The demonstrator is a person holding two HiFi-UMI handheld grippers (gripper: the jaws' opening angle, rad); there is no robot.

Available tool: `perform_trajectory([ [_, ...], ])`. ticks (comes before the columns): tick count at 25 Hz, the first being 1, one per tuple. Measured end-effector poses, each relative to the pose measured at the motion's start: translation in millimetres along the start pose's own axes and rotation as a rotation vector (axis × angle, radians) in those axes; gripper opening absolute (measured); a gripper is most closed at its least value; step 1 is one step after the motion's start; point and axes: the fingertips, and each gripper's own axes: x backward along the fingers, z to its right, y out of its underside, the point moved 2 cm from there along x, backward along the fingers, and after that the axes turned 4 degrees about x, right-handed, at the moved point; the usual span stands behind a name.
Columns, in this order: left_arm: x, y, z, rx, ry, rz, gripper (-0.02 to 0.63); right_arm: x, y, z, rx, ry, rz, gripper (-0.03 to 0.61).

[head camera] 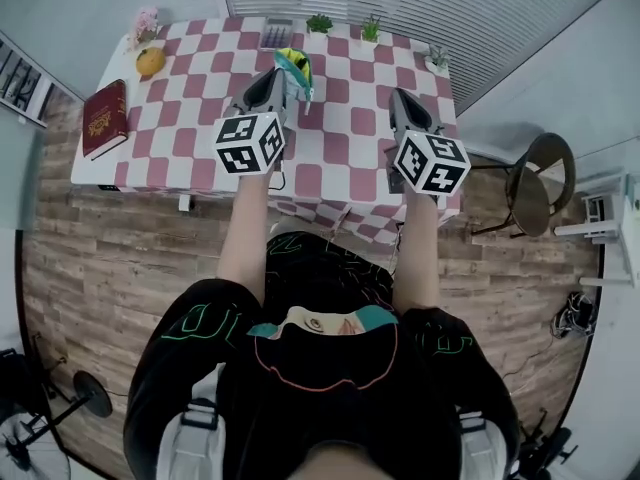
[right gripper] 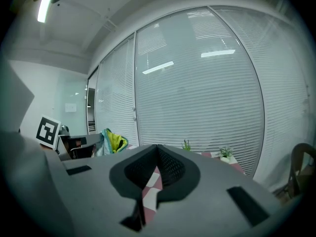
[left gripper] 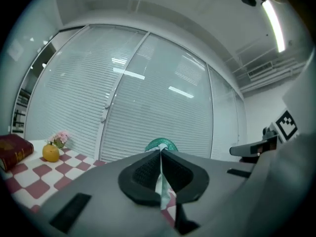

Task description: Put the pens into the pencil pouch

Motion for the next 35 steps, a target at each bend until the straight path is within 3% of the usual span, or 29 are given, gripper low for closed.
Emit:
perform_trajectory([
  [8,12.3,-8.4,5.5,-0.223,-0.121,0.053,0.002,9.9,4.0,3.9,0.003,0.047,0.016,0.003],
  [16,13.9,-10.6,15.5,-0.317,-0.184,0.081,0.002,18.4,2.4,6.1,0.015,0.058,0.055,0.003],
  [27,0.2,-16.9,26.5,-0.299,-0.144,0.058,0.002,16.2,-1.3,12.6,0.007,0.048,0.077,0.003],
  [35,-1.3,-26.6,34.2,-0.312,-0.100,0.116,0.002,13.0,-1.9,12.9,0.004,0.037,0.083,0.003],
])
